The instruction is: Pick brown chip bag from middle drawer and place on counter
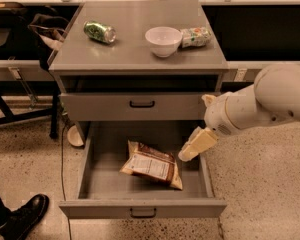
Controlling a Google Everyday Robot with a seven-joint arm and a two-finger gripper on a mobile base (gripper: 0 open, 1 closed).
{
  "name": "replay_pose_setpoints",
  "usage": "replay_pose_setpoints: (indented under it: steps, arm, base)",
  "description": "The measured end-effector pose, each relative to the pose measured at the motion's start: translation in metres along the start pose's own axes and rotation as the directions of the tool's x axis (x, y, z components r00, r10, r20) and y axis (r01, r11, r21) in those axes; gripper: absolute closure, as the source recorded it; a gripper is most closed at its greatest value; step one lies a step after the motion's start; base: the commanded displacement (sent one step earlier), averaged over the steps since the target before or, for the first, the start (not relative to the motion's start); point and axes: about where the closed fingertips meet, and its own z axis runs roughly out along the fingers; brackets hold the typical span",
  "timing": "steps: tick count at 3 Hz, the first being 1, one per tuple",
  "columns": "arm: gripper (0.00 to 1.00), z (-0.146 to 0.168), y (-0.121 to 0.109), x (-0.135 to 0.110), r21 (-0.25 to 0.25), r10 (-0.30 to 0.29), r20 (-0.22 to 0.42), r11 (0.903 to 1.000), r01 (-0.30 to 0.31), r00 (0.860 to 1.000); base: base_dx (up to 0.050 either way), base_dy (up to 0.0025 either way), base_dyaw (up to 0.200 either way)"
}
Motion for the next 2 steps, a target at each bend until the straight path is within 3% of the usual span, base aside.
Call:
replay_pose_setpoints:
  steps: [1,2]
  arm:
    - [0.00,0.039,-0.005,0.024,0.061,0.087,0.015,0.9943,-0.087,0.996]
    - [0.00,0.071,-0.011,0.038,0.070,0.137,0.036,0.9877,-0.139,0.990]
  base:
    - [0.000,0.00000,0.000]
    - [0.000,0.00000,0.000]
